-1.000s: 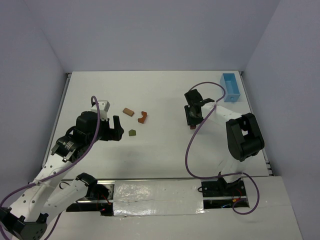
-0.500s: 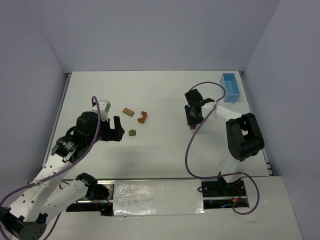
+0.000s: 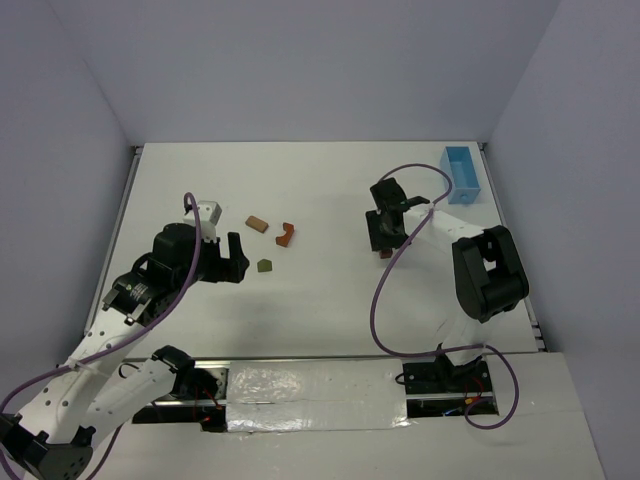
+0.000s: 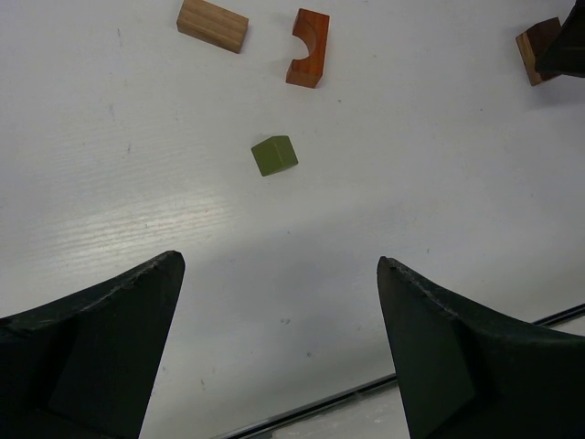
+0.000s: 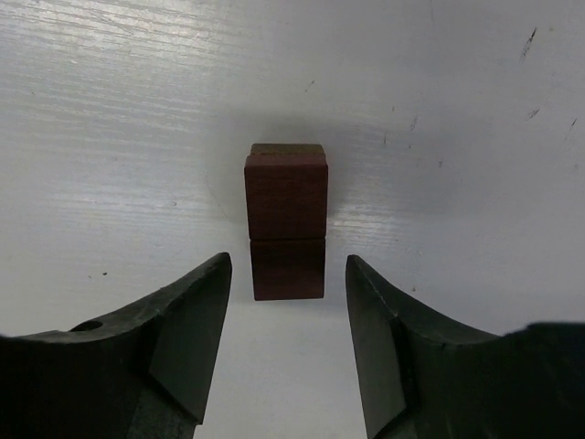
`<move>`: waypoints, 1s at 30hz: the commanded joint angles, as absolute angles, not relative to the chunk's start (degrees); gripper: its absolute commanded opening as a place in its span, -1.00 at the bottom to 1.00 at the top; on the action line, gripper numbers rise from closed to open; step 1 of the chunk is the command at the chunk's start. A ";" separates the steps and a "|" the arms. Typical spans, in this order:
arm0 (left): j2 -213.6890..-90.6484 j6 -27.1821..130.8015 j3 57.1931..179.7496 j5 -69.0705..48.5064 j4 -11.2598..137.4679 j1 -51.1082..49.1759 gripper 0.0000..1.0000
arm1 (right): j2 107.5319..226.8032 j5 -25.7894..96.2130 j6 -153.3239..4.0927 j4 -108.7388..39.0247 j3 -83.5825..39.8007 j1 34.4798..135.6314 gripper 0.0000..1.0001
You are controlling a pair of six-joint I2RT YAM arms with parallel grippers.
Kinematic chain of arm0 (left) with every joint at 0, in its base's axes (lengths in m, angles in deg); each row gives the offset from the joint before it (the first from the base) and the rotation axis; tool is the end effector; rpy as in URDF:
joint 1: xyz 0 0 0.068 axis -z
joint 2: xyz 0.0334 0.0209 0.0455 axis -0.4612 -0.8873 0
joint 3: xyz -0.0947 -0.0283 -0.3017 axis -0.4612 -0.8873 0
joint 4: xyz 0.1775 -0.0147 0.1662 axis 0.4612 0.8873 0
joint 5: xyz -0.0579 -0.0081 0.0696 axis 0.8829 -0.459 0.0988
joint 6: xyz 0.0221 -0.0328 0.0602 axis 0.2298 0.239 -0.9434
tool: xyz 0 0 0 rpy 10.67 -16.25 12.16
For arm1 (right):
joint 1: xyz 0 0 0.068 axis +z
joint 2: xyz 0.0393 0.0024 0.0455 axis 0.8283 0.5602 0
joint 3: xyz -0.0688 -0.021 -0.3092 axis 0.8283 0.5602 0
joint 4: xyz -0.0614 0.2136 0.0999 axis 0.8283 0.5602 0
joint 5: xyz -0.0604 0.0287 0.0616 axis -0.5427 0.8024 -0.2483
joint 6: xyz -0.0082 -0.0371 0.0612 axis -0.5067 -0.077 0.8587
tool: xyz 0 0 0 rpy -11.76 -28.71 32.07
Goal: Build the wood block tower
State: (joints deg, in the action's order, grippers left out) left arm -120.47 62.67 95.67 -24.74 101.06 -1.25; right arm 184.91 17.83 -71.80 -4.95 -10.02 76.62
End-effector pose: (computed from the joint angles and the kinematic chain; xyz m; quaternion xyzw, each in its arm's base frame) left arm 0.1194 -0.0515 0.3427 0.0015 0.8660 -0.1624 0.4729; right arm 0.3234 0.1113 0.2183 -0.0759 0.9710 -0.0249 0.2253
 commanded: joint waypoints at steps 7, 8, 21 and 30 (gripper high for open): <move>-120.18 62.03 95.96 -26.10 99.57 -0.66 0.99 | 174.43 20.54 -71.24 -6.01 -10.07 76.41 0.99; -120.27 62.03 95.96 -26.19 99.66 -0.66 0.99 | 171.63 20.54 -71.06 -5.75 -10.07 76.76 0.99; -118.78 64.84 96.14 -33.13 101.15 -0.75 0.99 | 153.60 1.82 -63.59 -7.92 -10.78 98.11 0.99; -116.14 67.91 96.40 -41.38 103.44 -0.83 0.99 | 147.08 24.31 -57.09 -25.44 -1.18 98.12 1.00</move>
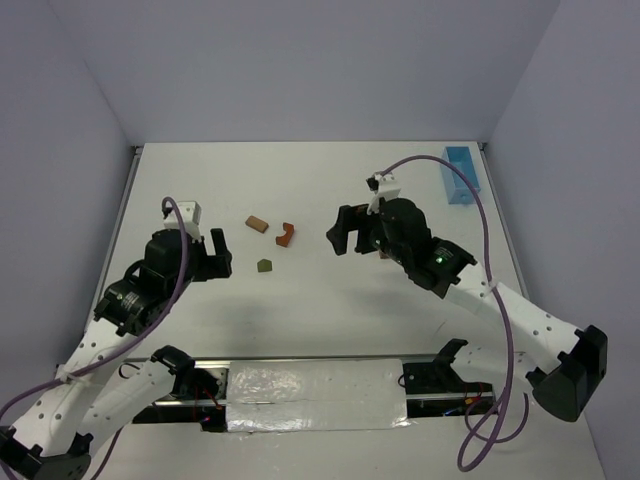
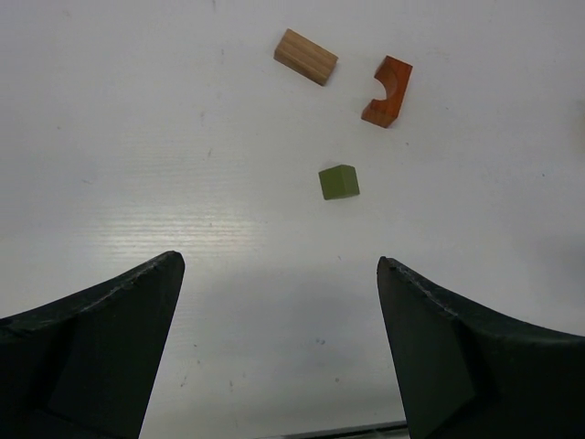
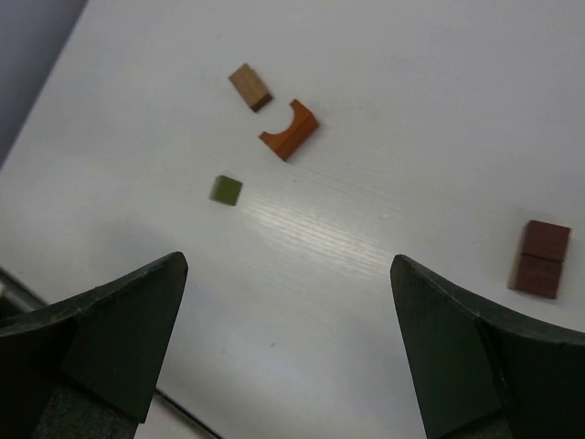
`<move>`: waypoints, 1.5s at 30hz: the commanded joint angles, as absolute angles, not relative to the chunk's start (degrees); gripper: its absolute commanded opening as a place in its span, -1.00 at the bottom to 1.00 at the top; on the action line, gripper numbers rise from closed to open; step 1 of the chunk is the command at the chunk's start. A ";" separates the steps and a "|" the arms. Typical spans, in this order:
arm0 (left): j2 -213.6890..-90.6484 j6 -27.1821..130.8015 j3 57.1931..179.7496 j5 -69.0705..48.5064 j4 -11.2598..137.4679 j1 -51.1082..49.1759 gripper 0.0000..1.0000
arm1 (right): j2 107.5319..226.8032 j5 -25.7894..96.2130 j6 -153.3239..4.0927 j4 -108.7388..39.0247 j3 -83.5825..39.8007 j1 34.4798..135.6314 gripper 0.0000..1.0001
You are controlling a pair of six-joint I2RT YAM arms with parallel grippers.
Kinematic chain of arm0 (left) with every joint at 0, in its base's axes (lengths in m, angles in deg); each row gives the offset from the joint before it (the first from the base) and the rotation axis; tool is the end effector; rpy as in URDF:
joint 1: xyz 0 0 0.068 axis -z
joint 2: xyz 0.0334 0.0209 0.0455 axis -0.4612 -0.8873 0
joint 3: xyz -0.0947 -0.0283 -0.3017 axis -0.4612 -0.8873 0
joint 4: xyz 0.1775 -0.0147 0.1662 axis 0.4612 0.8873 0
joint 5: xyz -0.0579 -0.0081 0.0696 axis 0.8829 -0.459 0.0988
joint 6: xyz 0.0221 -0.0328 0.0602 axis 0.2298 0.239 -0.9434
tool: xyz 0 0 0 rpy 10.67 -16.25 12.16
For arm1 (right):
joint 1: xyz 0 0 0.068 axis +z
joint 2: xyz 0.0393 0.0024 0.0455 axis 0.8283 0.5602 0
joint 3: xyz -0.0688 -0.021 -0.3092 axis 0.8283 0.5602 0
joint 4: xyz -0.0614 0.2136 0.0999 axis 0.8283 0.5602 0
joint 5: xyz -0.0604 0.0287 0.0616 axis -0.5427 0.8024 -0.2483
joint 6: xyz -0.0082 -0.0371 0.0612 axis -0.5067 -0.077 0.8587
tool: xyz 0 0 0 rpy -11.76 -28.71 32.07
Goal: Build the wood block tower
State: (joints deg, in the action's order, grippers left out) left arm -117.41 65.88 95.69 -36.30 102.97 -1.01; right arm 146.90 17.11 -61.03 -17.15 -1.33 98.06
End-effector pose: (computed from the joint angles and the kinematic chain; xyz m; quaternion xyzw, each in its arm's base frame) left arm 0.1095 -0.0341 0.3456 -0.0724 0.8519 -0.1007 0.5088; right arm 0.1710 0.1400 0.3672 -0.1087 0.8298 0.2160 0.5030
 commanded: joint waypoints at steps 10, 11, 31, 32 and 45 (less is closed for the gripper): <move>-117.72 67.92 96.40 -41.31 103.53 -0.92 0.99 | 161.75 15.80 -48.82 -17.26 -9.71 102.24 0.99; -117.98 67.83 96.40 -41.13 103.53 -0.92 0.99 | 163.76 15.62 -48.82 -17.00 -9.89 102.77 0.99; -129.83 70.55 99.38 -38.68 103.53 -0.92 0.99 | 155.18 12.36 -46.08 -15.94 -0.66 108.22 0.99; -130.54 70.55 99.82 -38.06 103.44 -0.92 0.99 | 154.99 12.54 -47.58 -15.77 -0.66 108.14 0.99; -120.98 71.17 98.87 -56.69 106.00 -1.01 0.99 | 174.48 22.12 -63.05 -16.03 -16.89 108.13 0.99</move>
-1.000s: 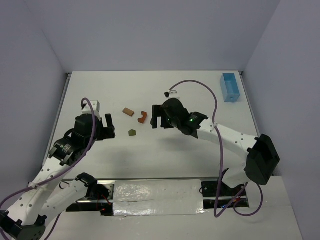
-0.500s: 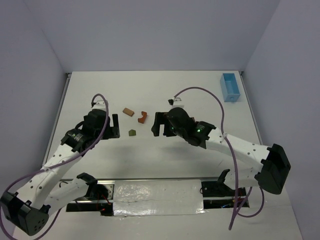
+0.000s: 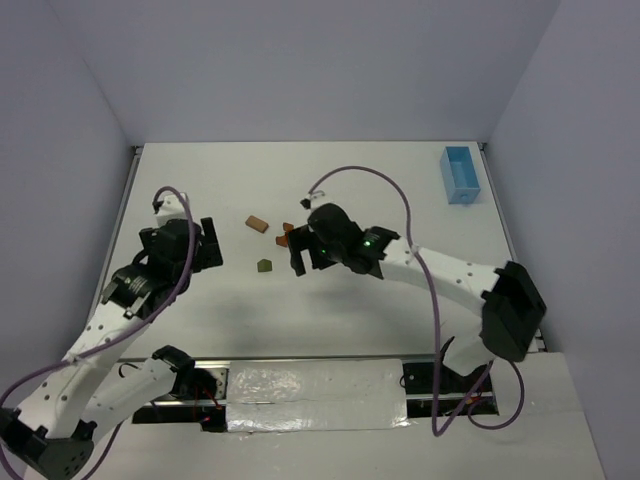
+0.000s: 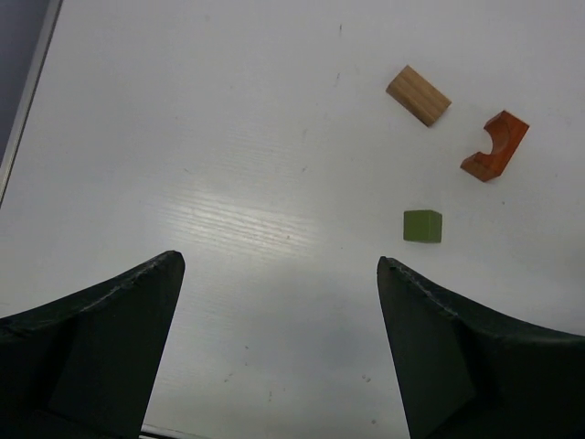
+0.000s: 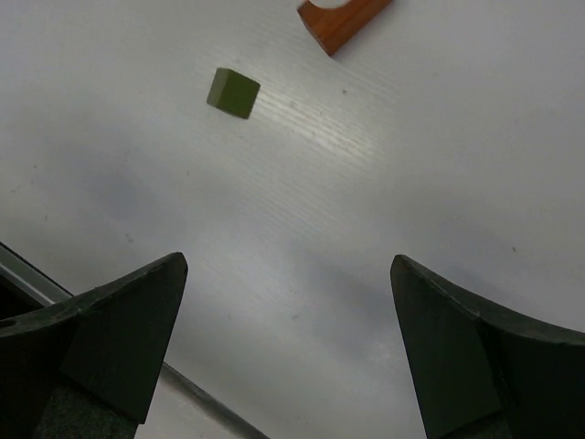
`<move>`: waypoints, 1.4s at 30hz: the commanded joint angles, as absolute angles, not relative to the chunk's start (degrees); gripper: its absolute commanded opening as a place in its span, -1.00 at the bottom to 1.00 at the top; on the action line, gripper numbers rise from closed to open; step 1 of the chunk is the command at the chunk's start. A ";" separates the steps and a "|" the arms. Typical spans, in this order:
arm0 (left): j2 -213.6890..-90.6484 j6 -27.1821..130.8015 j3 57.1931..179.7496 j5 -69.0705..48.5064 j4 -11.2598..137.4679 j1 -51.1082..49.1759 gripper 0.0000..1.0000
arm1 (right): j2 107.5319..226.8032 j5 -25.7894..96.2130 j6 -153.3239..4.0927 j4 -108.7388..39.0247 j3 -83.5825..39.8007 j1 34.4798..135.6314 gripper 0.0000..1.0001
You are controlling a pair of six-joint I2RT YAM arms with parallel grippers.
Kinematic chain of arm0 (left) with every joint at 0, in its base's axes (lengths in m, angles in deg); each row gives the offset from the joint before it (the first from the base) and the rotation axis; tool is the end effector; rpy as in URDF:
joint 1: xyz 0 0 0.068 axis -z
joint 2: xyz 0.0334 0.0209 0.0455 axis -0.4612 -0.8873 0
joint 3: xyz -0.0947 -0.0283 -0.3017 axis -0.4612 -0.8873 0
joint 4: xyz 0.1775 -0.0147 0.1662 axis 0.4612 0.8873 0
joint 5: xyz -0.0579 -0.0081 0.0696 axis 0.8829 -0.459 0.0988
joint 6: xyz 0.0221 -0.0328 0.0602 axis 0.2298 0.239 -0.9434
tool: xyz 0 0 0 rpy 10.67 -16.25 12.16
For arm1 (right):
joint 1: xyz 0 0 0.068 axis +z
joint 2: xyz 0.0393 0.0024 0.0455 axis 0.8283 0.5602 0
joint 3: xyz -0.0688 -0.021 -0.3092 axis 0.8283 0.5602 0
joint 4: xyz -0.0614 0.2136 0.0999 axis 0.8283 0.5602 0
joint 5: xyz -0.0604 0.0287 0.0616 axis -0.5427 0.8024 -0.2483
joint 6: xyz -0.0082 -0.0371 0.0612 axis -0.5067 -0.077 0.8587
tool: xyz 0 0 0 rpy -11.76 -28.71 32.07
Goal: Build the wood block tower
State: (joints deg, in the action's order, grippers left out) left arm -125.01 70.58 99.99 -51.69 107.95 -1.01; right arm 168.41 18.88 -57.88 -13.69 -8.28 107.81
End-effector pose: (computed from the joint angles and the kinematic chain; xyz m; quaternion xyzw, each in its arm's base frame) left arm 0.1321 -0.0292 0.3508 -0.1558 0.8541 0.0225 0.4957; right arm 0.1984 0.2383 0.3095 -0.1931 0.8910 0.1931 0.3628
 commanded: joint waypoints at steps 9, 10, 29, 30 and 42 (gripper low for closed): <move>-118.86 69.50 97.45 -50.89 104.50 -1.01 0.99 | 207.97 21.33 -72.98 -6.11 -55.62 108.22 0.99; -119.73 69.24 97.54 -50.36 104.49 -1.01 0.99 | 212.08 21.07 -75.34 -4.79 -58.29 108.31 0.97; -117.63 66.42 97.02 -43.24 102.39 -1.01 0.99 | 231.63 31.17 -80.90 -3.02 -81.86 102.25 0.51; -117.02 66.42 96.93 -43.07 102.21 -1.01 0.99 | 232.59 31.52 -80.90 -2.50 -82.48 101.81 0.50; -115.09 66.33 96.66 -42.36 101.95 -0.84 0.99 | 235.94 34.86 -83.89 -1.09 -83.98 101.63 0.30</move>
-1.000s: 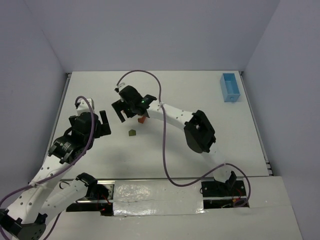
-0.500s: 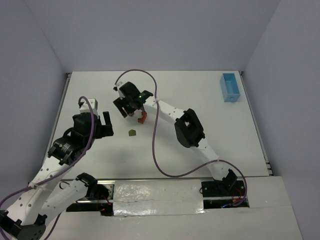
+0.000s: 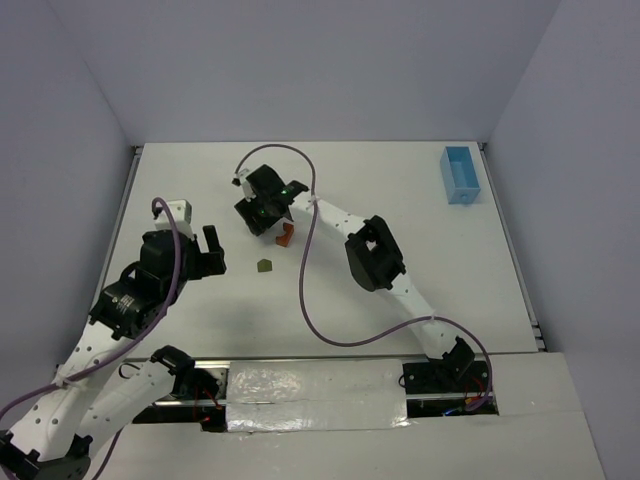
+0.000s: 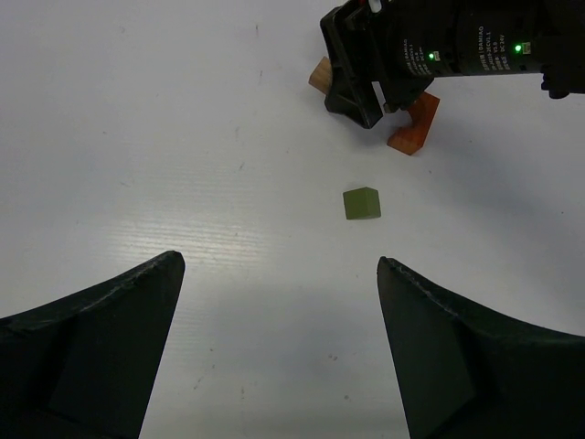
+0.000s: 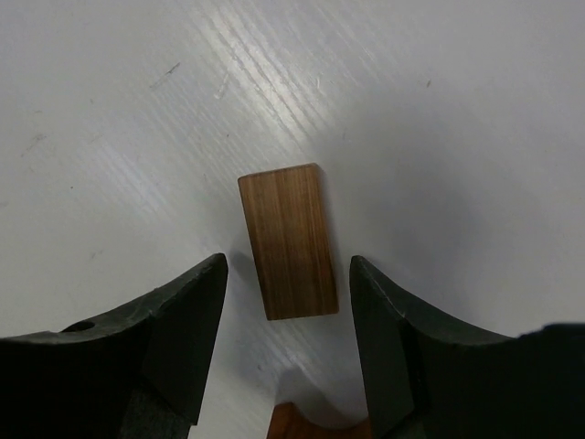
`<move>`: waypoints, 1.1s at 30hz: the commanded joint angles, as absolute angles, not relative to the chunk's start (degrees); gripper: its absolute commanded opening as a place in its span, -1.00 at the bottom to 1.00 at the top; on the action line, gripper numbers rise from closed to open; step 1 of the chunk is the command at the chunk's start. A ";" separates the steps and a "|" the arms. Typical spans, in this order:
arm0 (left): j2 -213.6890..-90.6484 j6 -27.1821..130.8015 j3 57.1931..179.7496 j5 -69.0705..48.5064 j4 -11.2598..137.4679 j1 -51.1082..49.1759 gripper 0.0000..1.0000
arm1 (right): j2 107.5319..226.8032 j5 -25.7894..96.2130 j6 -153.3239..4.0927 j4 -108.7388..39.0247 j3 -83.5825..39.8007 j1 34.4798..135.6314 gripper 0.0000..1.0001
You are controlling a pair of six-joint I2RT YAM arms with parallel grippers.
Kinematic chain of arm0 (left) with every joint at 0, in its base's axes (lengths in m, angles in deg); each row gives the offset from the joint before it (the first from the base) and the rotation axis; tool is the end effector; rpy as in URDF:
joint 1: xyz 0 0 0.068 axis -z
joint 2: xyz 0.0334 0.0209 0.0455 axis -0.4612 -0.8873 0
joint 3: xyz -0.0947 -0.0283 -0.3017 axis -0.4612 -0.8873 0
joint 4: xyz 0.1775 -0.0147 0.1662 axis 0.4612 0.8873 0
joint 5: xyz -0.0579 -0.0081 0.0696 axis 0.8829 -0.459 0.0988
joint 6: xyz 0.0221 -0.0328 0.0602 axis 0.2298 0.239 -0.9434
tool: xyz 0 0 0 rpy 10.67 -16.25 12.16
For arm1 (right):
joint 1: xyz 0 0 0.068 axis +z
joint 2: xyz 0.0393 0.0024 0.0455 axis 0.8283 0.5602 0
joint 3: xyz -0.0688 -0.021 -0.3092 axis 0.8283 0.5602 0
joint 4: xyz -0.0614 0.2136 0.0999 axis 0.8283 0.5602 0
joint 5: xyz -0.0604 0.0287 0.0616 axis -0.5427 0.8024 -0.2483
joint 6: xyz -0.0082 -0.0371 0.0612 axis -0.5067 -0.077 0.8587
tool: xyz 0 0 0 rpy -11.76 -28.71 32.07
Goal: Build the wood block tower
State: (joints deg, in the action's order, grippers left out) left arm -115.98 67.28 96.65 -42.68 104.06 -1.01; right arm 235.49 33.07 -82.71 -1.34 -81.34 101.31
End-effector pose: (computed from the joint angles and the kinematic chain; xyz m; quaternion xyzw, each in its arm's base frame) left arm 0.1036 -0.0242 0.3523 -0.1125 0.8364 -0.0678 0.5321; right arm 0.4237 0.4375 0.1738 -0.3854 0.8508 0.1747 0.3117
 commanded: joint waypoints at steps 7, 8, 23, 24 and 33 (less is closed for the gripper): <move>-115.00 66.16 96.58 -42.01 101.86 -0.83 0.99 | 234.54 33.91 -83.63 -3.55 -81.61 101.98 0.10; -114.91 66.07 96.58 -41.92 101.68 -0.83 0.99 | 234.27 33.72 -83.71 -3.98 -80.65 101.98 0.11; -114.56 65.89 96.57 -41.39 101.59 -0.66 0.99 | 213.73 29.86 -81.61 -14.43 -66.25 103.83 -0.48; -114.56 65.89 96.40 -41.48 101.59 -0.49 0.99 | 211.09 29.42 -79.17 -15.06 -61.44 103.74 -0.48; -114.20 66.42 96.49 -42.36 101.86 0.66 0.99 | 179.10 17.30 -66.85 -16.29 -23.93 97.34 -0.48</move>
